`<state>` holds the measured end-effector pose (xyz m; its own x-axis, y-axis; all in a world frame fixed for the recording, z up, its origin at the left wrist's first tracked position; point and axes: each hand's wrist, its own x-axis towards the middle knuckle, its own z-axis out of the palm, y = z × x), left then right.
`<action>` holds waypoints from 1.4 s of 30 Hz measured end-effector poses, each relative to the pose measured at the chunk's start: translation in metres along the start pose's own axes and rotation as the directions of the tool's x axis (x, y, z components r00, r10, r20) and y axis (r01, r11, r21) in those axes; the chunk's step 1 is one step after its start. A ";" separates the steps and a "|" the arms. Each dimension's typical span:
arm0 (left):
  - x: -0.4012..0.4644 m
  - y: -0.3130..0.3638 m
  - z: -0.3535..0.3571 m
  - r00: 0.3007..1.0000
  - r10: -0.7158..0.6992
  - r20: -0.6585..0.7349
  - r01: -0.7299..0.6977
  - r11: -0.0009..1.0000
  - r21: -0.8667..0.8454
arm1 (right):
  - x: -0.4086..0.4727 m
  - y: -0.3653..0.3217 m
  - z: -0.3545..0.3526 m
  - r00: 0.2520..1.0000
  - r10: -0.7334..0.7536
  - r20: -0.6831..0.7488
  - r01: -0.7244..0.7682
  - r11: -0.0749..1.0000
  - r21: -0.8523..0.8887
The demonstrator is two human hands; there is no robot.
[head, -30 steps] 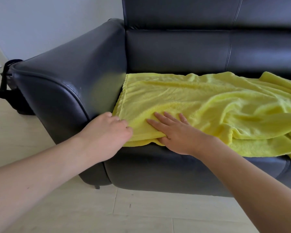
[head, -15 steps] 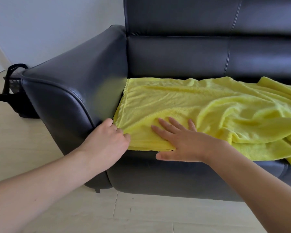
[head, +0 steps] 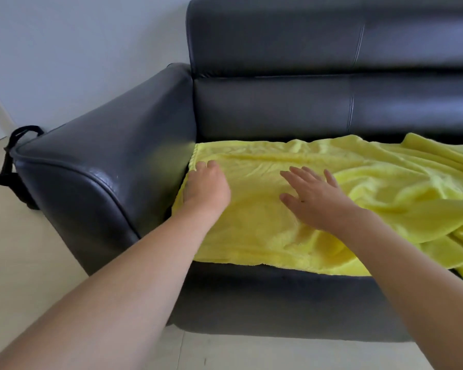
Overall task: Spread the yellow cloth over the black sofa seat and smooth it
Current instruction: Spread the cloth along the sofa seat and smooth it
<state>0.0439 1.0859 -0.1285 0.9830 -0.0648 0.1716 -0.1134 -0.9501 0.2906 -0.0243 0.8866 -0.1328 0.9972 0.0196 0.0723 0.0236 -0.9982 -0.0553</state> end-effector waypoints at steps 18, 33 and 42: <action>0.038 -0.020 0.008 0.994 0.092 0.063 -0.108 0.668 0.736 | 0.001 0.014 0.034 0.997 0.030 0.077 -0.034 0.998 0.055; 0.007 0.007 0.046 0.962 -0.064 0.265 0.013 0.981 0.192 | -0.031 0.122 0.025 0.920 0.383 0.087 -0.383 0.924 -0.014; -0.084 0.106 0.071 0.813 0.524 0.254 -0.553 0.832 0.054 | -0.082 0.150 0.031 0.978 0.195 0.079 -0.200 0.977 0.068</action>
<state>-0.0409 0.9695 -0.1786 0.7764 -0.6280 0.0529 -0.6299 -0.7706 0.0964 -0.0999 0.7373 -0.1774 0.9852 -0.1706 -0.0186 -0.1716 -0.9758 -0.1359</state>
